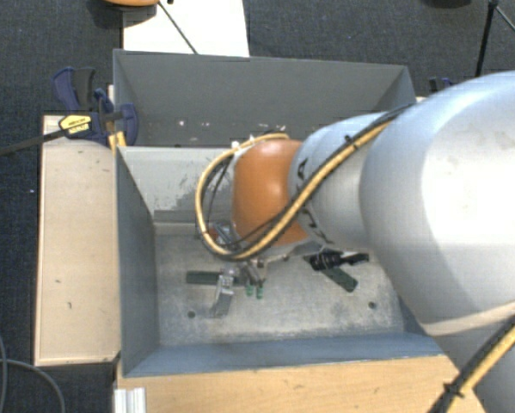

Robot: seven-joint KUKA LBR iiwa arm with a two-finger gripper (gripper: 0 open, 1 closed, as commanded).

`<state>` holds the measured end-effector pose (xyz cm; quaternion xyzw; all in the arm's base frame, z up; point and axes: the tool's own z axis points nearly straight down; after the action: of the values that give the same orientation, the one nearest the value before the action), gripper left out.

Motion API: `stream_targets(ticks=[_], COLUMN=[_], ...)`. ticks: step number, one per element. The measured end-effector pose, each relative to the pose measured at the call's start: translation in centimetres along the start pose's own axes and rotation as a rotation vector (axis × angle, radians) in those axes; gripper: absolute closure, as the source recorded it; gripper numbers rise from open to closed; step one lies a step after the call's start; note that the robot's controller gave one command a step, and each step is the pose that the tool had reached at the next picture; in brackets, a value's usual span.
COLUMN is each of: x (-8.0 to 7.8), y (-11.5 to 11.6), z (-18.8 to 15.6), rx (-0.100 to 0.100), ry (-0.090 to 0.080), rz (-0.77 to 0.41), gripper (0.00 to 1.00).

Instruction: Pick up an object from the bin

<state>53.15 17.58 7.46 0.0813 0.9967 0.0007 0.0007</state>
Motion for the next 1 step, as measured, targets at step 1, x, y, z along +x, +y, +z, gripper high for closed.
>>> stream_targets(ticks=[1], x=[0.00], y=[0.00], z=[0.00], rx=[0.000], ry=[0.000], rz=[0.000], gripper=[0.00])
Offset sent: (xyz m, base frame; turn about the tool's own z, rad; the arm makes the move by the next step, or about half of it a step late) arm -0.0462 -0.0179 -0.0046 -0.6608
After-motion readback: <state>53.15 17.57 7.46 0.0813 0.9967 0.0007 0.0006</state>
